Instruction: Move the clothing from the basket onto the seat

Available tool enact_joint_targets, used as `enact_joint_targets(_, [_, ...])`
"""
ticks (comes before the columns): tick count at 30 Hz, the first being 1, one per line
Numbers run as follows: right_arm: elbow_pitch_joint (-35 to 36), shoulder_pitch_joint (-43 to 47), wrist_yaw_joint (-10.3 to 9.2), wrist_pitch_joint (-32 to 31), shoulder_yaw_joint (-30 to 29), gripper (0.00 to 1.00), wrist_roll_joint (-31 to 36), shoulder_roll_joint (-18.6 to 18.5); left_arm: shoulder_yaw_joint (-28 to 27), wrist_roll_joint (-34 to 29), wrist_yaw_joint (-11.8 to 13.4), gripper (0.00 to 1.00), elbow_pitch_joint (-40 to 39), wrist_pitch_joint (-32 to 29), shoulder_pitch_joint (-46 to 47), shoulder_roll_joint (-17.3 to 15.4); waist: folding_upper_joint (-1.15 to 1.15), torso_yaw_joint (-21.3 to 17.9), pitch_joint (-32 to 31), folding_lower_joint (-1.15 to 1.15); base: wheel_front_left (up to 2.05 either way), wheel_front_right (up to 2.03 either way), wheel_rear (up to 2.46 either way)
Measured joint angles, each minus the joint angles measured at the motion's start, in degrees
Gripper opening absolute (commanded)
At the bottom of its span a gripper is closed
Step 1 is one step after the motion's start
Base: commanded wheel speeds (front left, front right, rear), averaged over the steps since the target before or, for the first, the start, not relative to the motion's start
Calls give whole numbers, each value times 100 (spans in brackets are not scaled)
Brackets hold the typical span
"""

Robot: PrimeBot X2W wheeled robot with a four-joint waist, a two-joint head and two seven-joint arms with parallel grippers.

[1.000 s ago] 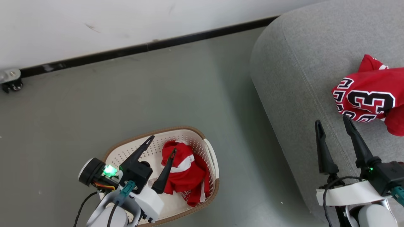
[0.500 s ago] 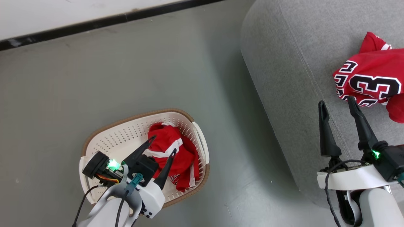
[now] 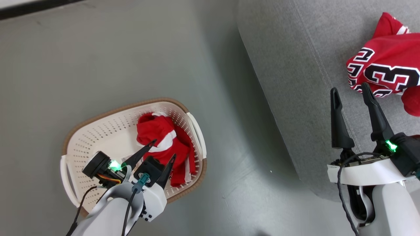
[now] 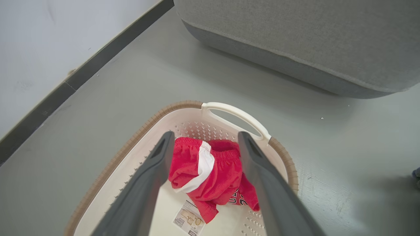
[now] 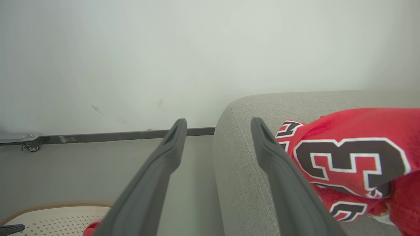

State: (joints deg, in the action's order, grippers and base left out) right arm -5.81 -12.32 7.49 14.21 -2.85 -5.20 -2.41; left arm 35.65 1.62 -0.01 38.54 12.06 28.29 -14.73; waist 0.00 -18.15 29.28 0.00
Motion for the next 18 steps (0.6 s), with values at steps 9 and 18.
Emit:
enact_joint_targets(9, [1, -245, 0, 8, 54, 100, -152, 0, 41, -154, 20, 100, 356, 7, 325, -33, 0, -158, 382, 0, 0, 0, 0])
enact_joint_targets(18, [130, -568, 0, 11, 124, 100, -255, 1, 83, -314, 126, 100, 781, 4, 536, -107, 0, -292, 747, 0, 0, 0, 0])
